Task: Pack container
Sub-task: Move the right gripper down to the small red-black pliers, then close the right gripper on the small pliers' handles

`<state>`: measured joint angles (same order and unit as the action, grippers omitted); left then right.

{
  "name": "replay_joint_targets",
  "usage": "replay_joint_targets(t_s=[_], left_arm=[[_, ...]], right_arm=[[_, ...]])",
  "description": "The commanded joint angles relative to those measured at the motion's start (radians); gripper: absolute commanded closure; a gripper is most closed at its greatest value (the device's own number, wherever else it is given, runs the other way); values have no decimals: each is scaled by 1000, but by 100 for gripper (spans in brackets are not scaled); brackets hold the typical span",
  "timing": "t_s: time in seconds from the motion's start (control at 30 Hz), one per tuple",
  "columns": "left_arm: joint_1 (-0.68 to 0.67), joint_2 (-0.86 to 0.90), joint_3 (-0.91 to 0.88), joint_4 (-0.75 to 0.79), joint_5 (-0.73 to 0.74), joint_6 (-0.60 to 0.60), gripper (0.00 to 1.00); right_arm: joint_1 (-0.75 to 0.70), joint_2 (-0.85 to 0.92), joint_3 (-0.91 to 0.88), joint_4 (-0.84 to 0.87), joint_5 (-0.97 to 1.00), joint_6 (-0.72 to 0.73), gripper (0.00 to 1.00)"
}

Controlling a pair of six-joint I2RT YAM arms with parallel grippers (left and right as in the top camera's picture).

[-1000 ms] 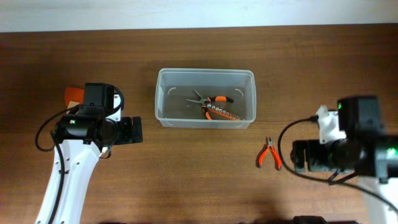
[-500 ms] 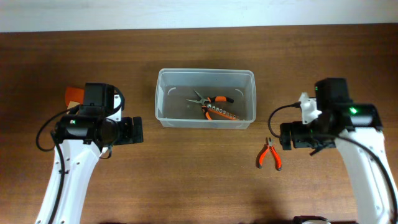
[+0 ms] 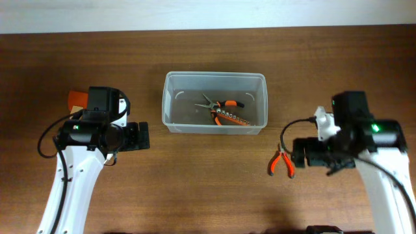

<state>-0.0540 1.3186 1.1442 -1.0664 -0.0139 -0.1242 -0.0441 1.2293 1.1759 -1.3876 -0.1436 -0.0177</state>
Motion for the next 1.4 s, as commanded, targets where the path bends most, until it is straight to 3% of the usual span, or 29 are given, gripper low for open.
replay_joint_targets(t_s=[0.0,0.3,0.53,1.03,1.37], left_arm=[[2,2,1,5,11,16,1],[2,2,1,5,11,16,1],[2,2,1,5,11,16,1],[2,2,1,5,10,16,1],[2,2,1,5,10,16,1]], right_arm=[[4,-69,-2,-33,-115,68,2],[5,-26,-2,125,-159,180,2],[5,37,-22,280,75,180,2],[5,40,-540,803,79,210,1],[5,40,-663,891,161,196,1]])
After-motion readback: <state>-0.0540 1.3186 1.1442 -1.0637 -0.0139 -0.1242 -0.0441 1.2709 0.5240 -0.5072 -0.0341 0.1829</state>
